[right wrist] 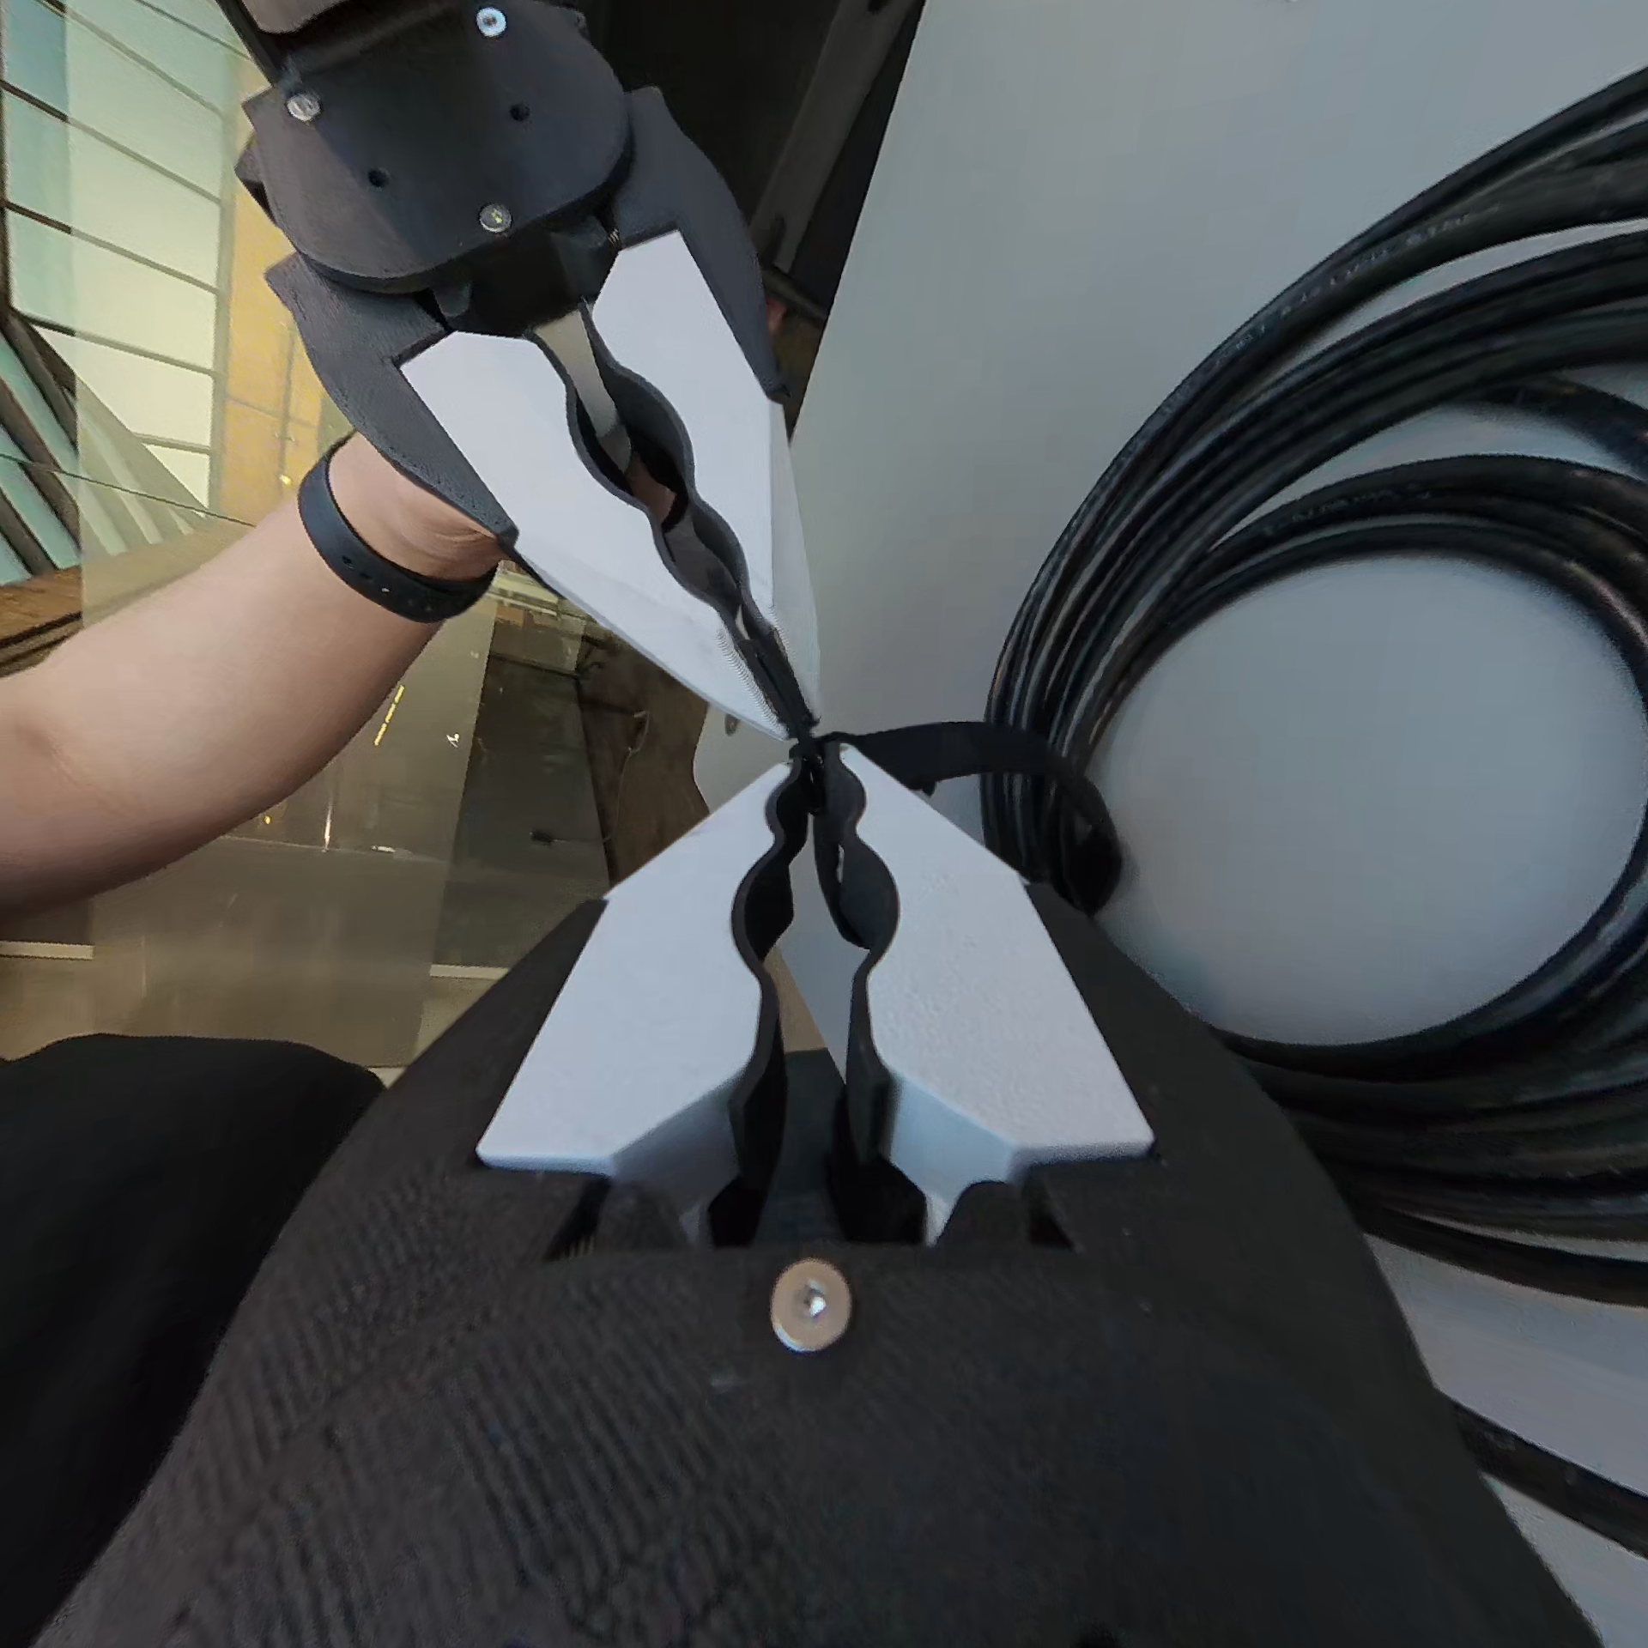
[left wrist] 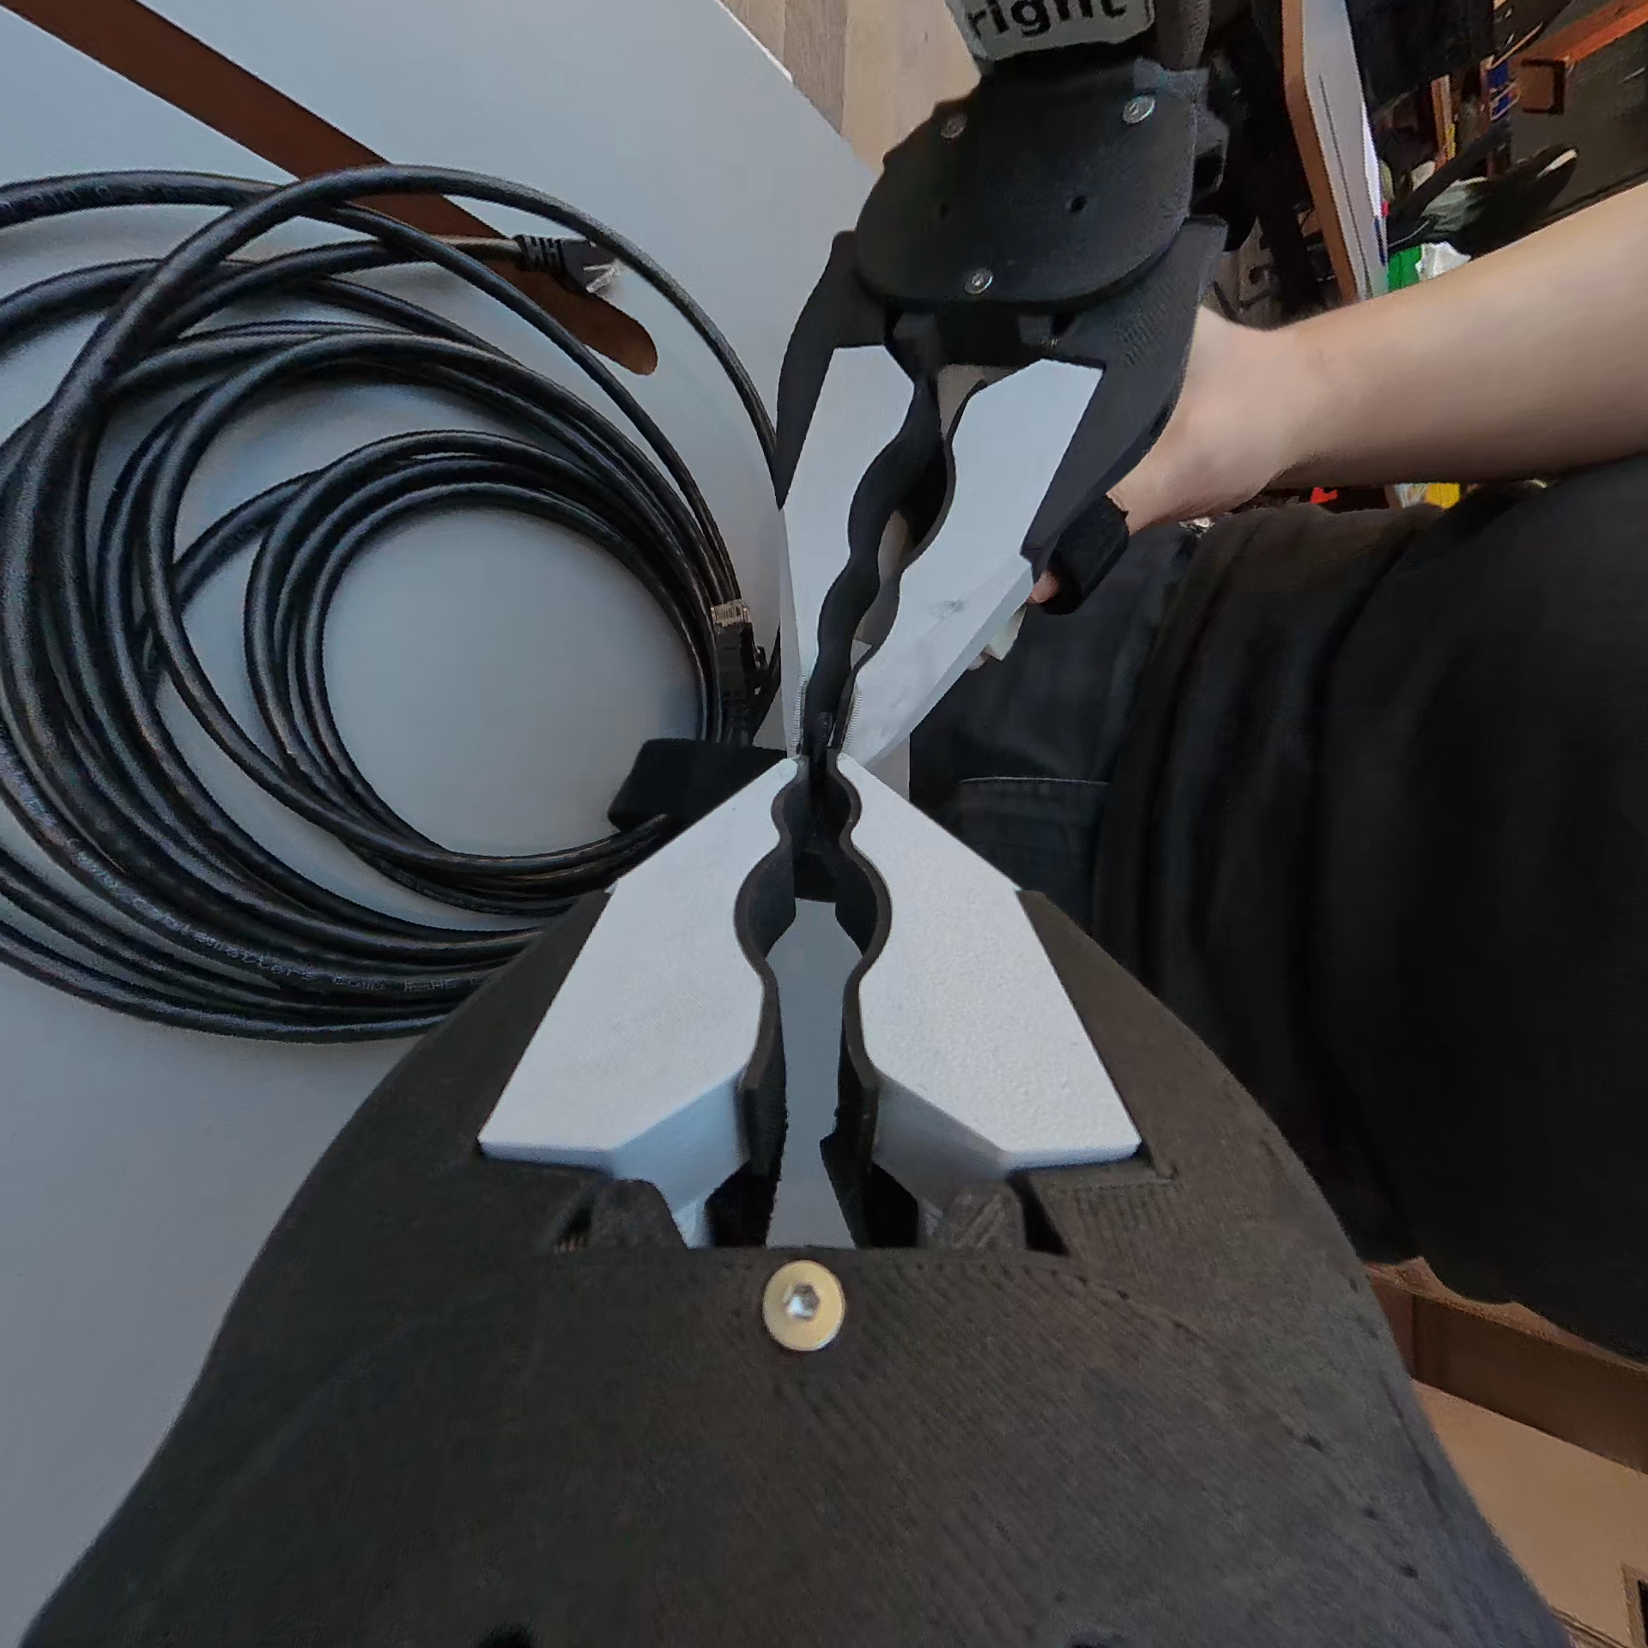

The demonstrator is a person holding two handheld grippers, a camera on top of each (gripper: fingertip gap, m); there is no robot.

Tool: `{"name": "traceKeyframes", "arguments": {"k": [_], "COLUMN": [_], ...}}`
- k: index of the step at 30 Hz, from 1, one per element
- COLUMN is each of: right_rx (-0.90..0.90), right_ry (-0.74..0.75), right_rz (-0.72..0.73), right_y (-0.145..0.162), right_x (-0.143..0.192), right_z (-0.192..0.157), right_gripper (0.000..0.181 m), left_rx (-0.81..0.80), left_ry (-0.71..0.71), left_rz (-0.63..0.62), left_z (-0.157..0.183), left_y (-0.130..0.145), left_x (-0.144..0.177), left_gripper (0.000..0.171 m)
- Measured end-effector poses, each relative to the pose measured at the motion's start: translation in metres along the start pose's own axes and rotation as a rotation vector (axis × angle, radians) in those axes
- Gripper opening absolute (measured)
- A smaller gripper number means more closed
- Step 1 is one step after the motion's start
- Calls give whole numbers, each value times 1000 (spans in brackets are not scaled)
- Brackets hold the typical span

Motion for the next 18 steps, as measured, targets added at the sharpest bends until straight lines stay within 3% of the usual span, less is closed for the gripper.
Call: {"name": "traceKeyframes", "arguments": {"k": [7,10,13,18], "right_rx": [16,2,-69,-34], "right_ry": [-44,-67,-65,-29], "right_rz": [45,35,44,-9], "right_y": [-1,-1,-3,-10], "right_x": [10,7,7,6], "right_z": [1,4,11,8], "right_gripper": [9,16,10,12], "left_rx": [84,72,55,58], "left_ry": [73,59,23,-8], "left_rz": [138,144,136,162], "left_z": [-4,-2,-2,-1], "left_y": [1,1,0,0], "left_x": [-2,-3,-2,3], "left_gripper": [0,0,0,0]}}
Point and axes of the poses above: each gripper's, where its closed fingertips meet, x back along the fingers, y out of its underside, z = x × y across the jaws, the point moved 8 cm from there along x, back along the fingers, and after that the axes turned 1 degree about x, right-handed, at the moved point
